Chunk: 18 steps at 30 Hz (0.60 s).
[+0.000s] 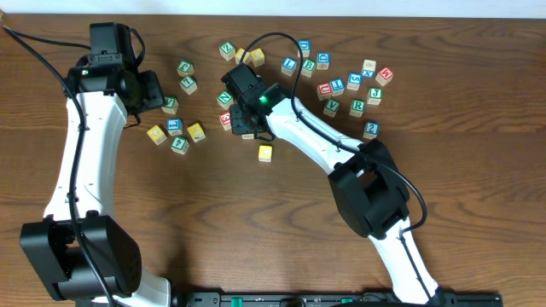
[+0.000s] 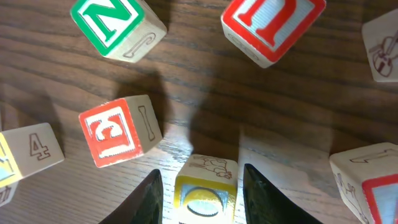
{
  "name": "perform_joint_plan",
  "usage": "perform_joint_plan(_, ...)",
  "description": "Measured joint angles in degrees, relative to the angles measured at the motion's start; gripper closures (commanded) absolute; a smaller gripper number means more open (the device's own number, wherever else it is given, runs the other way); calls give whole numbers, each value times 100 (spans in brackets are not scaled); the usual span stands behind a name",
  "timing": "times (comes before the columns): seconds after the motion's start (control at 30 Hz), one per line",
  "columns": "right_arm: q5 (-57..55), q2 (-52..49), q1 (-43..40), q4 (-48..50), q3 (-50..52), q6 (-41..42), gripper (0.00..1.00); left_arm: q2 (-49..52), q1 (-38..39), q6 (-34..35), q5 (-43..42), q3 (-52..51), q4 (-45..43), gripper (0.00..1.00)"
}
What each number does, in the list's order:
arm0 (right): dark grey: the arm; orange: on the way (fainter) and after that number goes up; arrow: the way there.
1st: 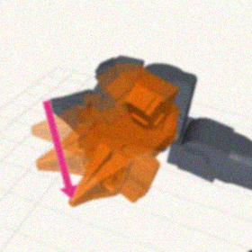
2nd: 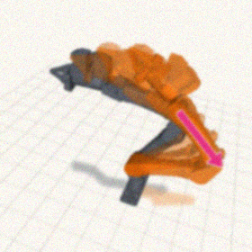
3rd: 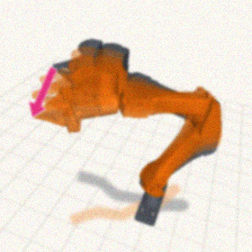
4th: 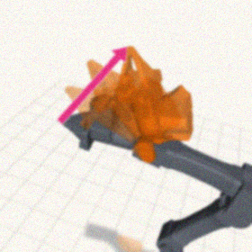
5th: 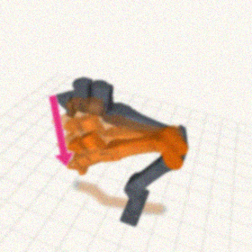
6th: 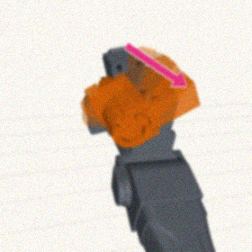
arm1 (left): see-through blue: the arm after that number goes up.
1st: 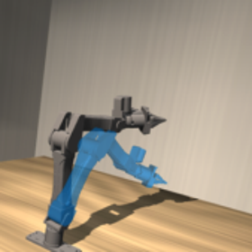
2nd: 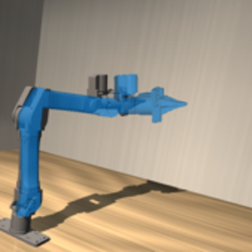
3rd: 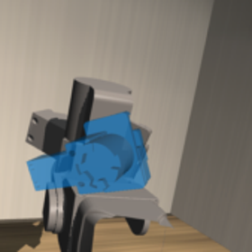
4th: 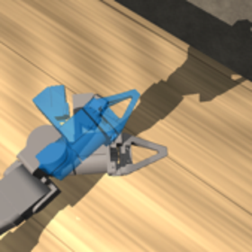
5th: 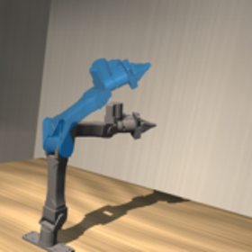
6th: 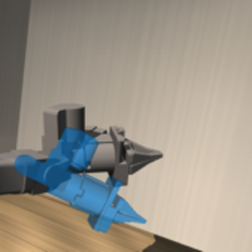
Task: Spell out CORL
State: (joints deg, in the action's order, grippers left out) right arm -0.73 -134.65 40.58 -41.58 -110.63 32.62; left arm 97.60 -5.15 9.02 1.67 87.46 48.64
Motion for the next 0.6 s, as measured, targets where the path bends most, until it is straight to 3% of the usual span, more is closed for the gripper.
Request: perform_joint_plan(0.6, -39, 0, 2, -87, 2, -2, 61, 0, 0, 0, 2, 0, -2, 40)
